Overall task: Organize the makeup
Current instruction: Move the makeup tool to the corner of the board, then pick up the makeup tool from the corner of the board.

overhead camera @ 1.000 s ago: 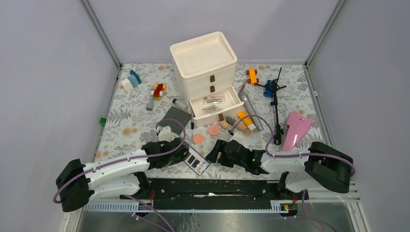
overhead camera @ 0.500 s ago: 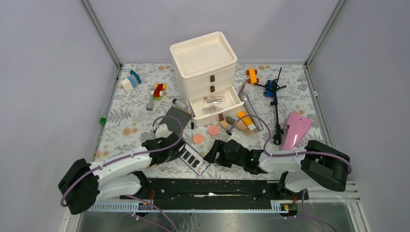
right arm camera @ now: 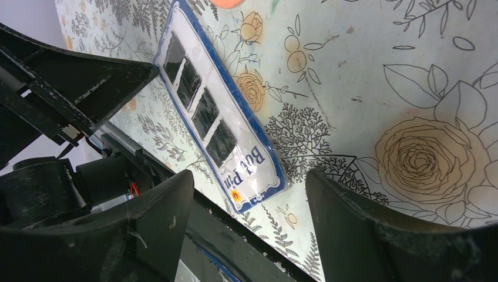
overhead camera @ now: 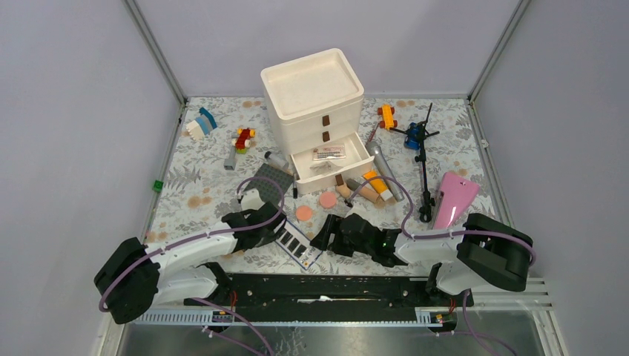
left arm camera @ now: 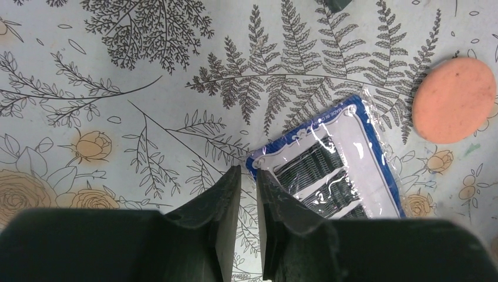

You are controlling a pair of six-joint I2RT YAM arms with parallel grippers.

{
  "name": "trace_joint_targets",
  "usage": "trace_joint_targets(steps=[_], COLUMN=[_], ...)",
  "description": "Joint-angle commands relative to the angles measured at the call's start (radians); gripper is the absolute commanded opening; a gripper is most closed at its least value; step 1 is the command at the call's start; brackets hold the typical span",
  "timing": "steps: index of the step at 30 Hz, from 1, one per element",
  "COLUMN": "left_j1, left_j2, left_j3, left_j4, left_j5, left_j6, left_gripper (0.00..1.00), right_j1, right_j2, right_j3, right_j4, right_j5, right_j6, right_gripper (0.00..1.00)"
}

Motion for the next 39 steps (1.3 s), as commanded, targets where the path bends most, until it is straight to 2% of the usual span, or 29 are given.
trace_joint_targets(steps=[1,21,34,39], left_j1=[0.008,0.011,0.011,0.012], left_j2=[0.005,0.037,0.035,0.038], left_j3=[-0.001,-0.036,-0.035,-0.035], left_j4=[0.029,0.067,0.066,0.064], left_j5=[-0.042,-0.010,0.000,0.000], left_j6=[0.011,0.032,0.043,0.044], left_gripper=[0.22,0.09,0.05,0.04], right_j1=[-0.003,-0.003,-0.003,-0.002], right_j2=[0.041,0.085,0.153,0.204], right_j3=[-0.007,-0.046,-0.081,-0.065], right_j4=[-0.112,0.005,0.190,0.251], right_j5=[-0.018,-0.057,-0.095,-0.097], right_j6=[-0.026,0.020,0.080,0.091], right_gripper=[0.77,0.69,0.60,0.53])
